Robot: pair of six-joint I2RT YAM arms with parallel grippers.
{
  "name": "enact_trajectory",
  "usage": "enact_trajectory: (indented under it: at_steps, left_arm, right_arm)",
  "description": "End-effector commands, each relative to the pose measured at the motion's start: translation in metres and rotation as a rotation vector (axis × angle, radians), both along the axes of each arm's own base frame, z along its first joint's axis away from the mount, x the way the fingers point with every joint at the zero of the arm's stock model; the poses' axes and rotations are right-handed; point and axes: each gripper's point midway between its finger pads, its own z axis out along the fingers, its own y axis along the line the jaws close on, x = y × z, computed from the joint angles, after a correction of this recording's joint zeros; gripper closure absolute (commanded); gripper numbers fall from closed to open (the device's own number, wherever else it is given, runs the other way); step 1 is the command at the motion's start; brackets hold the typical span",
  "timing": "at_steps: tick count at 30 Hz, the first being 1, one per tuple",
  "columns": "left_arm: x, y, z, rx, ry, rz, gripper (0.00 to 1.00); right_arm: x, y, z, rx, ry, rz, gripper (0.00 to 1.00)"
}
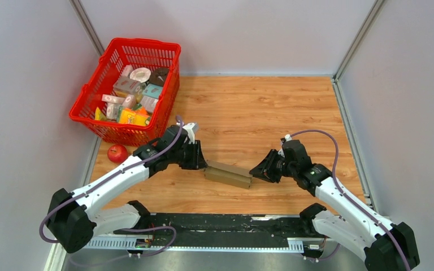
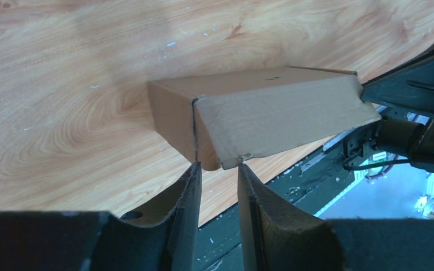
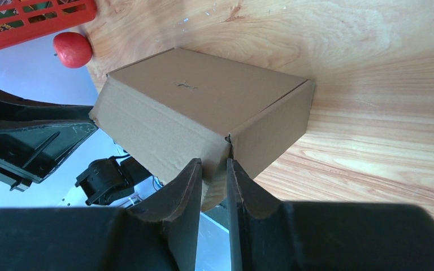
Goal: Fold the paper box
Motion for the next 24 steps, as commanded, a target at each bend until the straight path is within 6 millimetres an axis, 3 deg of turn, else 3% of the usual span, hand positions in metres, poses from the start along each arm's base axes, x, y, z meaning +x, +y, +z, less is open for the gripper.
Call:
enact_trajectory:
  at_steps: [1,6,12,13,15,18,24]
  left_arm:
    - [0.006,0.004,-0.002,-0.003,-0.037,0.037,0.62]
    - [0.004,0.003,-0.014,-0.001,-0.039,0.014,0.64]
    - [0.002,0.002,0.022,-0.103,-0.169,-0.013,0.39]
    - [0.005,0.003,0.035,-0.110,-0.207,-0.007,0.37]
    - [0.008,0.004,0.041,-0.105,-0.218,-0.003,0.36]
    - [0.016,0.003,0.043,-0.080,-0.219,0.003,0.39]
    - [0.028,-0.006,0.013,-0.008,-0.169,-0.024,0.56]
  right_arm:
    - [-0.001,-0.005,-0.007,-0.048,-0.014,0.013,0.75]
    - [-0.002,-0.006,-0.012,-0.066,-0.016,0.021,0.76]
    - [-0.003,-0.005,-0.012,-0.079,-0.029,0.030,0.76]
    - [-0.002,-0.005,-0.011,-0.082,-0.031,0.031,0.76]
    - [-0.002,-0.005,-0.010,-0.086,-0.037,0.035,0.76]
    - [-0.002,-0.005,-0.009,-0.095,-0.046,0.039,0.76]
    - [-0.001,-0.005,-0.008,-0.111,-0.087,0.058,0.73]
